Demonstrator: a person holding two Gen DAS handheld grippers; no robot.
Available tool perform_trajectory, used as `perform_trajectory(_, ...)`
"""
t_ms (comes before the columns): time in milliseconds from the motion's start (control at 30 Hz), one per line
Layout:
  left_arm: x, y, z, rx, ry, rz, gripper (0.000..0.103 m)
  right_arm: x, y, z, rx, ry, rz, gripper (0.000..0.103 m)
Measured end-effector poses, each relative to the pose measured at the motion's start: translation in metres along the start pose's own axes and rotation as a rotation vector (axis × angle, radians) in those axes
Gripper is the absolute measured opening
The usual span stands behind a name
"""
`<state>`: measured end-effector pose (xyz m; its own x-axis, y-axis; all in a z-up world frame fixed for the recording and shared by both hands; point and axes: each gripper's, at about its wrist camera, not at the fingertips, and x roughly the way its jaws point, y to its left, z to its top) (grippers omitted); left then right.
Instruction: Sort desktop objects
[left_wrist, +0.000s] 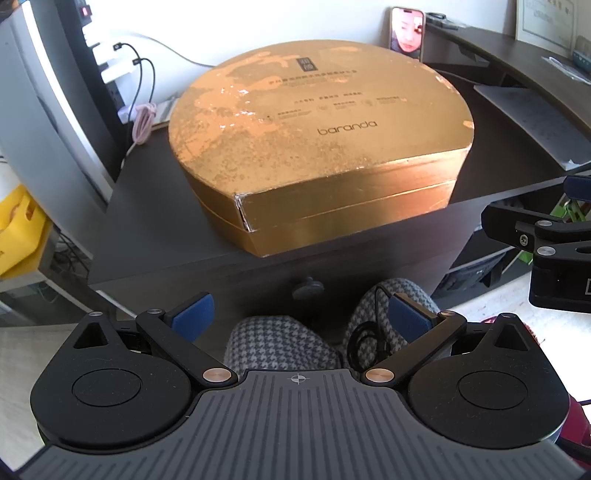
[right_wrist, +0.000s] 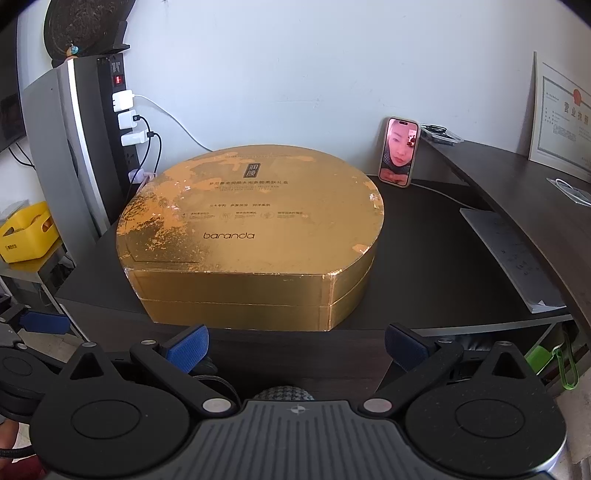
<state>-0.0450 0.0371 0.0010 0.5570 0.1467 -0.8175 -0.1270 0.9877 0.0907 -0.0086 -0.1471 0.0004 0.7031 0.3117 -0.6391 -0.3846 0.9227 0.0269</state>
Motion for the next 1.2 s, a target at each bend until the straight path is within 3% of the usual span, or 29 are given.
perform_trajectory(1200,0.0032,-0.0033,-0.0009,0.011,0.015,0.002,0.103,0.0048,0.0001,-0.0009,-0.018,0.021,0.005,0.102)
